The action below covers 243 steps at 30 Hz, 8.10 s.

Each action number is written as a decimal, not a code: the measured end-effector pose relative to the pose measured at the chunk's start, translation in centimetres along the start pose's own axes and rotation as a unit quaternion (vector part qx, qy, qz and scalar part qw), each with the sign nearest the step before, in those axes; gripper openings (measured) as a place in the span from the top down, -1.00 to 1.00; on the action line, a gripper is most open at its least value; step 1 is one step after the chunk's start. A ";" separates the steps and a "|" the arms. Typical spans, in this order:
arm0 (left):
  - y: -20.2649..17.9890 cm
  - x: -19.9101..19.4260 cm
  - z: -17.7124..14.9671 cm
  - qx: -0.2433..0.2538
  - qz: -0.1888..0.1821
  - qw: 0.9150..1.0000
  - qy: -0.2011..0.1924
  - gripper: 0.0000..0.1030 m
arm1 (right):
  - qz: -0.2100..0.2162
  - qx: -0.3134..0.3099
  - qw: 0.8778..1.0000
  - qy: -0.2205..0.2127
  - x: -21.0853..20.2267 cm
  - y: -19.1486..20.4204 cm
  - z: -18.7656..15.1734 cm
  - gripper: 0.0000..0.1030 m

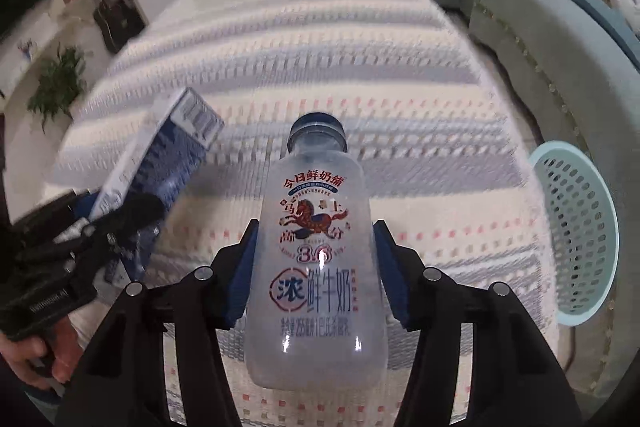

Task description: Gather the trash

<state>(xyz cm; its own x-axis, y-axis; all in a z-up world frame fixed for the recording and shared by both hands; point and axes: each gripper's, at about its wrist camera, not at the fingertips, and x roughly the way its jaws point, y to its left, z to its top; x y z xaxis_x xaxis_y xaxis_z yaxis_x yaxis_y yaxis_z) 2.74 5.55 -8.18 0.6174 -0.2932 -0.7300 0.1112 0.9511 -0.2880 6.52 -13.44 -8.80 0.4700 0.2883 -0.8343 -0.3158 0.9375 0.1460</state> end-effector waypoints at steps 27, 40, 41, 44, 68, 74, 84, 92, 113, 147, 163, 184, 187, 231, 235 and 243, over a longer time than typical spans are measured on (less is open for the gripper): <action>-25.6 9.2 10.2 0.125 -0.086 0.988 -0.017 0.04 | -0.106 0.319 0.935 -0.113 -7.2 -30.3 -1.1 -0.01; -28.6 18.2 8.6 0.116 -0.118 0.985 0.046 -0.31 | -0.104 0.375 0.918 -0.077 -4.6 -34.5 -3.4 -0.16; -28.4 18.1 8.5 0.115 -0.118 0.985 0.045 -0.31 | -0.101 0.373 0.919 -0.079 -4.7 -34.3 -3.3 -0.16; -27.5 17.4 8.3 0.110 -0.122 0.986 0.041 -0.31 | -0.103 0.355 0.925 -0.084 -5.4 -33.3 -2.6 -0.16; -20.1 -8.1 6.1 0.067 -0.028 0.978 -0.197 -0.60 | -0.246 0.137 0.875 -0.393 -20.8 -12.8 -3.0 -0.85; -19.5 -13.0 5.7 0.067 -0.003 0.966 -0.249 -0.72 | -0.237 0.163 0.870 -0.400 -22.9 -11.2 -3.5 -0.85; -17.4 -11.0 3.8 0.091 0.020 0.961 -0.262 -0.77 | -0.251 0.158 0.899 -0.323 -19.2 -10.8 -6.1 -0.85; -14.9 -5.9 2.4 0.088 0.057 0.968 -0.227 -0.77 | -0.252 0.161 0.909 -0.290 -15.3 -10.9 -4.8 -0.85; -13.8 -7.3 1.9 0.087 0.087 0.962 -0.243 -0.84 | -0.267 0.095 0.899 -0.333 -16.5 -7.2 -5.5 -0.85; -13.8 -7.2 2.5 0.089 0.113 0.960 -0.241 -0.86 | -0.247 0.109 0.908 -0.322 -16.4 -8.0 -5.2 -0.85; -14.5 -7.5 2.2 0.093 0.118 0.958 -0.243 -0.86 | -0.248 0.112 0.907 -0.323 -16.5 -8.5 -5.4 -0.85; -14.3 -7.5 2.2 0.097 0.119 0.958 -0.243 -0.86 | -0.243 0.115 0.908 -0.322 -16.5 -8.6 -5.5 -0.85; -14.3 -7.4 2.2 0.097 0.118 0.959 -0.240 -0.86 | -0.244 0.116 0.907 -0.322 -16.5 -8.6 -5.4 -0.85; -14.4 -7.3 2.2 0.107 0.118 0.957 -0.243 -0.86 | -0.246 0.116 0.906 -0.323 -16.7 -8.6 -5.4 -0.85; -14.4 -7.5 2.2 0.109 0.120 0.956 -0.245 -0.86 | -0.246 0.115 0.907 -0.323 -16.7 -8.5 -5.4 -0.85; -14.5 -7.8 2.2 0.108 0.122 0.955 -0.248 -0.86 | -0.246 0.115 0.906 -0.324 -16.7 -8.5 -5.4 -0.85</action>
<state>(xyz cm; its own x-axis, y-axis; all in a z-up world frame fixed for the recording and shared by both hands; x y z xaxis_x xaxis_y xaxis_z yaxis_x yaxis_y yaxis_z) -1.97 -5.72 2.99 0.9322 -0.0287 -0.3608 0.0414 0.9988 0.0275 -3.10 -27.32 0.98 0.9159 -0.1922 -0.3524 0.2087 0.9779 0.0092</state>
